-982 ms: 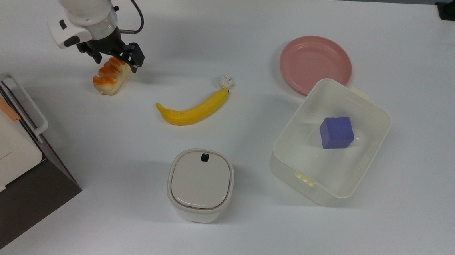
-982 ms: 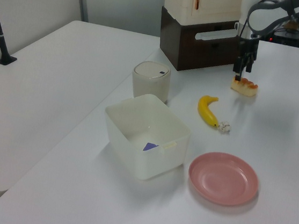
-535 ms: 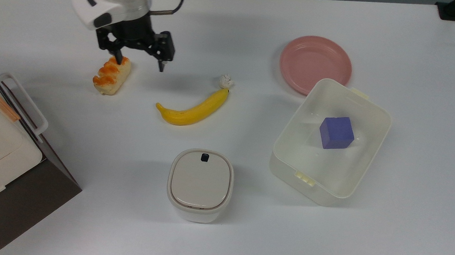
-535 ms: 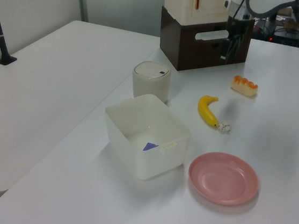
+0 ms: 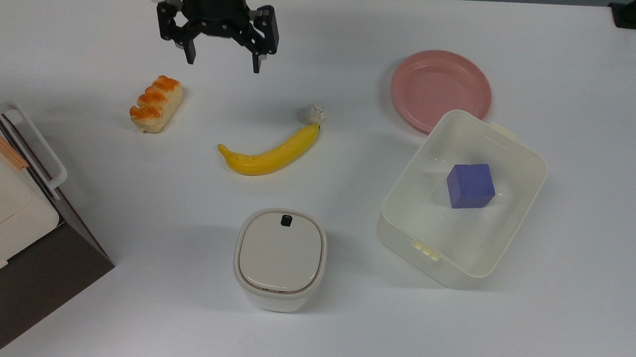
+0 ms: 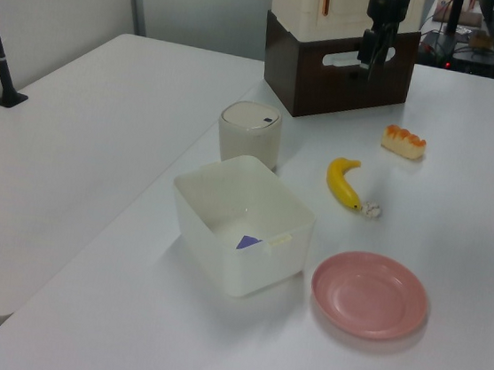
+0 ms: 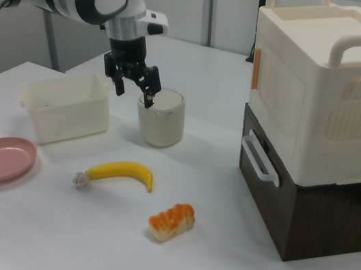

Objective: Put the bread on the table

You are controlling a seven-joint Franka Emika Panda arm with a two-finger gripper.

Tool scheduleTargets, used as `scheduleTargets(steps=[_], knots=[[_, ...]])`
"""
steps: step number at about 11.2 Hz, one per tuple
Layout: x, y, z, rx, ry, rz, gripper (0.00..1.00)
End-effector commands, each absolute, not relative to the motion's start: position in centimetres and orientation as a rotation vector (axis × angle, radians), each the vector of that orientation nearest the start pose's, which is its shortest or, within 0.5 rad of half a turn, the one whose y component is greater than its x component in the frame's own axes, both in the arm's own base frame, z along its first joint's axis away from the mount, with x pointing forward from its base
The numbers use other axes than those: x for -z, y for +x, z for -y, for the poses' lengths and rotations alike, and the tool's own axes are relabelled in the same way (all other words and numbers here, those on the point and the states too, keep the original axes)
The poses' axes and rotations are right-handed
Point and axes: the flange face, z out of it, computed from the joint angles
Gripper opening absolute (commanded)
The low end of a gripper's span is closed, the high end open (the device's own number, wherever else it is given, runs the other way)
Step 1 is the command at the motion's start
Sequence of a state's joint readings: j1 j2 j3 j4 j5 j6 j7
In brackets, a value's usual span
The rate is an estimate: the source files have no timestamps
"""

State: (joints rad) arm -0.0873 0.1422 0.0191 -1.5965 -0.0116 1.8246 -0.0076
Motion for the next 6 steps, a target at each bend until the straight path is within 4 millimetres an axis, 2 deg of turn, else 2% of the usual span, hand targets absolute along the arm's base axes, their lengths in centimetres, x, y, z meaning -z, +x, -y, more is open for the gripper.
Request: scheduleTargets(steps=[1, 4, 6], knots=[[-58.0, 59.7, 1.8, 0.111, -3.132, -0.069, 1.0], [-58.5, 59.5, -0.4, 0.111, -3.111, -0.124, 1.0], [-58.5, 59.5, -0.9, 0.11, -3.106, -0.144, 1.0]])
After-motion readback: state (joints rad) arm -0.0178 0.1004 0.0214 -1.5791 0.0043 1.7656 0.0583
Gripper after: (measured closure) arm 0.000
